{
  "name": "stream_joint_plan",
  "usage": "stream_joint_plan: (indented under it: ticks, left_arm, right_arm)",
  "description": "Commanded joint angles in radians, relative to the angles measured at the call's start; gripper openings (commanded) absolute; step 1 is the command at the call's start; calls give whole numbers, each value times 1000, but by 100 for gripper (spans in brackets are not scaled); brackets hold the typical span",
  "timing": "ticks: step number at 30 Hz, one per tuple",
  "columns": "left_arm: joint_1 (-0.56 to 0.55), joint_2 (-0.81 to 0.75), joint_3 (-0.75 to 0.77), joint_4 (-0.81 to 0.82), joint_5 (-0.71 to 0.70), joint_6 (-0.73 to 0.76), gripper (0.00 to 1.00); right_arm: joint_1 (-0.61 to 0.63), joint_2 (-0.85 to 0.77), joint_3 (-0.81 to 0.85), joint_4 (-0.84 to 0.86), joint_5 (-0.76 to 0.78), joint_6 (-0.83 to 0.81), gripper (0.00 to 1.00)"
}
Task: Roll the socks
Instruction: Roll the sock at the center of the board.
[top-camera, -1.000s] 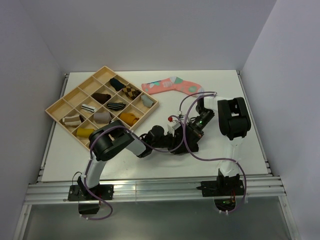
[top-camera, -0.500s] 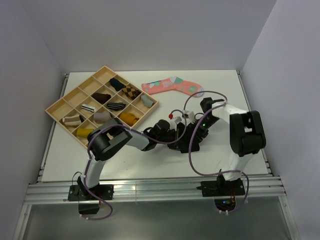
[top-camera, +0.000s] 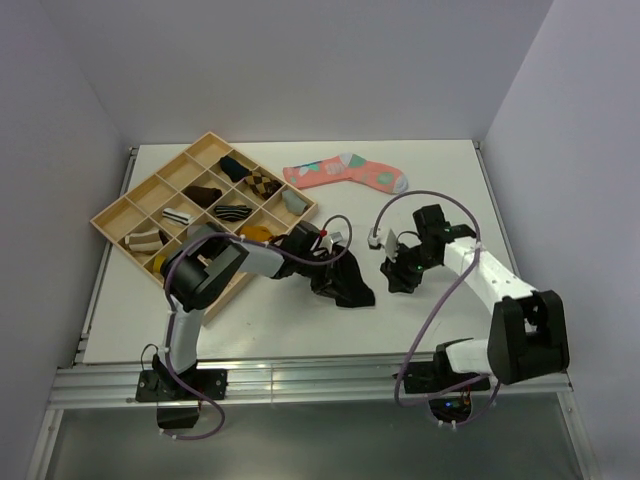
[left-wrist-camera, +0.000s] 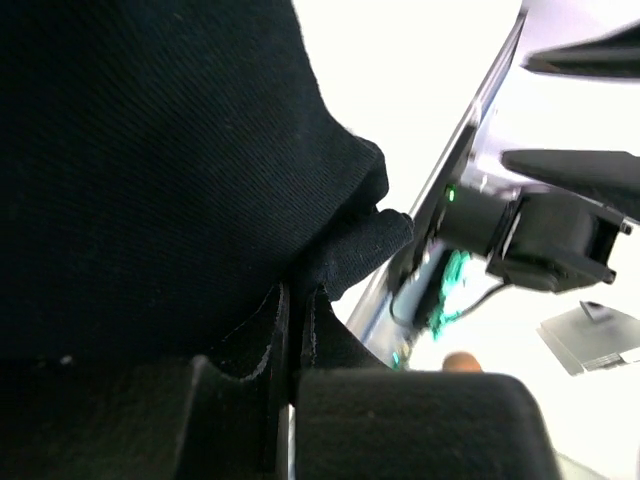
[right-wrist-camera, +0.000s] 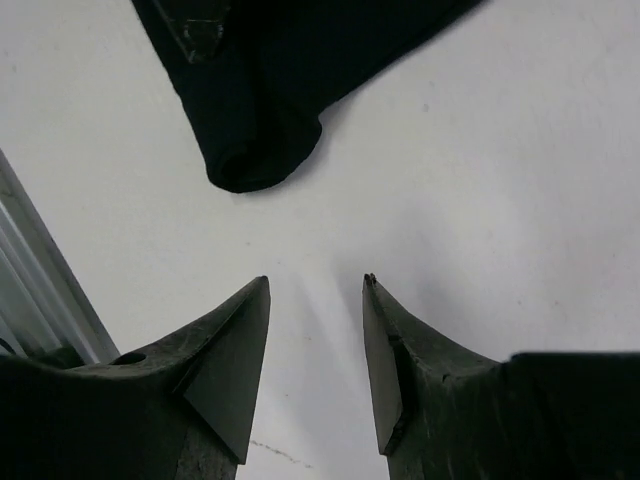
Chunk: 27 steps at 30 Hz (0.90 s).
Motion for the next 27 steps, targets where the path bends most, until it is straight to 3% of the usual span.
stream_joint_plan:
  ticks: [1,6,12,27]
  left_arm:
    - [2,50,30,-257,74,90,0]
    - [2,54,58,-347,65,124,0]
    - [2,42,21,-292,66,87,0]
    - [2,53,12,-276,94,93,0]
  right_arm:
    - [50,-115,-52,3,-52,-140,50]
    - [214,-231,-166,91,-34,-174,54]
    - [400,-248,-228,190,17,-146,55]
    - [601,-209,-288,327,158,-109,53]
